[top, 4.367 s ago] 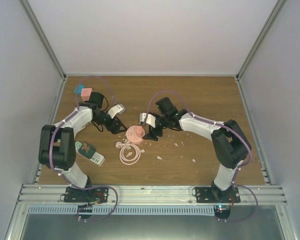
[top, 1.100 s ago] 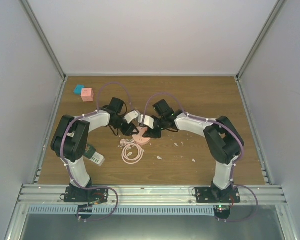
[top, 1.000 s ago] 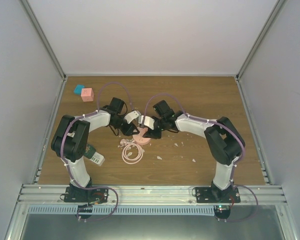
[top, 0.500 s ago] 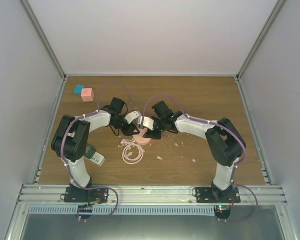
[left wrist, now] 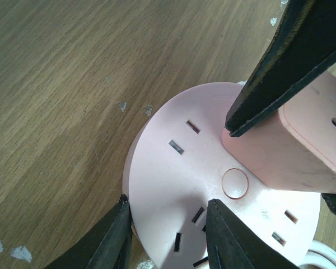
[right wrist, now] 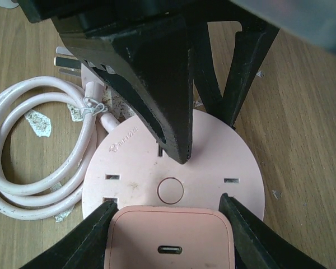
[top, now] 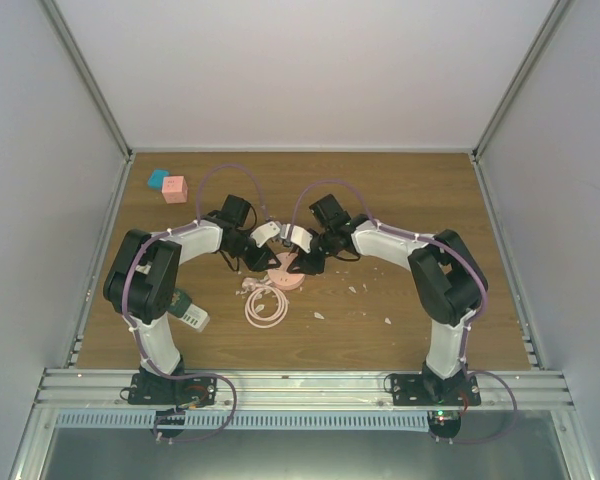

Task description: Pull the plug off the socket

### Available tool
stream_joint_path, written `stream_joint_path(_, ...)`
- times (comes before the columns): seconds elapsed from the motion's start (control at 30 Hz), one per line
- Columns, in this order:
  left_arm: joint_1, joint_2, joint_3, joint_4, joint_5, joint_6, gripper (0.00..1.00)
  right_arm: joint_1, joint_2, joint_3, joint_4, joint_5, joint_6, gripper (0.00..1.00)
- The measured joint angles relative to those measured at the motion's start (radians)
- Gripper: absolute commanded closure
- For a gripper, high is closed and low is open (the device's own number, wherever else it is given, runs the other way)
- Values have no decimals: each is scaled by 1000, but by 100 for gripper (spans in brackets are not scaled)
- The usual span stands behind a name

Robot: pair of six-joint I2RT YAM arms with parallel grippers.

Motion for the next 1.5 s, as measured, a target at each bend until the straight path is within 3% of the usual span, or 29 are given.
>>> stream_joint_path(0.23, -1, 0, 1, 0, -3, -1, 64, 11, -2, 0, -2, 15, -20, 74)
stream_joint_path(0.67, -4, 0, 2, -2, -9, 1, 64, 81, -42, -25, 3, 187, -76, 74)
stream_joint_path(1.27, -14, 0, 3, 15, 2, -2, 64, 6, -38, -2, -34, 32, 15, 75)
stream_joint_path(1.5, -13, 4, 16, 3, 0, 0, 51, 22, -38, -3, -36, 64, -8, 75)
